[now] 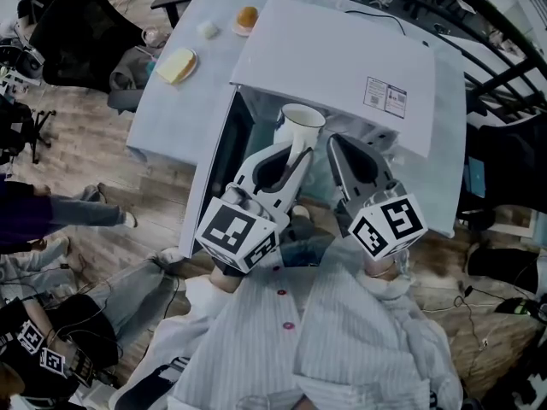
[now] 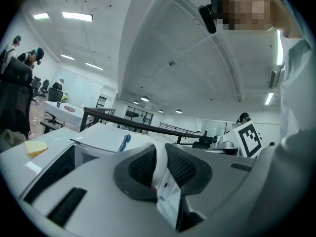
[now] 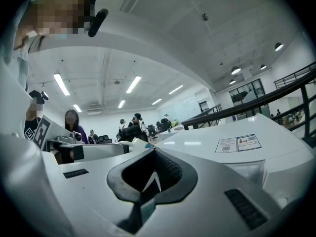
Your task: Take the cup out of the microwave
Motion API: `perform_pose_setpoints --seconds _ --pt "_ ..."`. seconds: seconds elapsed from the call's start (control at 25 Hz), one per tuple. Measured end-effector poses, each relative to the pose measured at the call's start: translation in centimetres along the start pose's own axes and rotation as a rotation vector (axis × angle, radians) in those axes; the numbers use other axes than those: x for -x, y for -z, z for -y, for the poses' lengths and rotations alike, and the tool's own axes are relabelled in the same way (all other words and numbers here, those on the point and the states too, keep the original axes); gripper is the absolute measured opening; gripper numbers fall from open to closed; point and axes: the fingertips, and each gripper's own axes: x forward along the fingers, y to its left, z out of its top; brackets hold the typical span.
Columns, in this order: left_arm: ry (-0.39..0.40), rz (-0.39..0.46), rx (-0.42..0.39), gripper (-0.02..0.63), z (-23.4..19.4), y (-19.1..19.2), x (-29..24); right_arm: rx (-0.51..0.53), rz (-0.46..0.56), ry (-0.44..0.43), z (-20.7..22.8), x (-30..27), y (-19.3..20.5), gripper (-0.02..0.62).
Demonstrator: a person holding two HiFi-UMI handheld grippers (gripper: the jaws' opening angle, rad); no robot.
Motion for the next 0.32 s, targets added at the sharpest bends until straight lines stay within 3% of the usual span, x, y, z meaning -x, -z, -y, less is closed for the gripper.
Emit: perform_pose_setpoints --seconds 0.32 --pt "0.010 -0.009 0.000 0.065 -0.14 0.25 -0.01 -0.008 -0.004 -0.001 -0.19 -0.33 0.36 0.034"
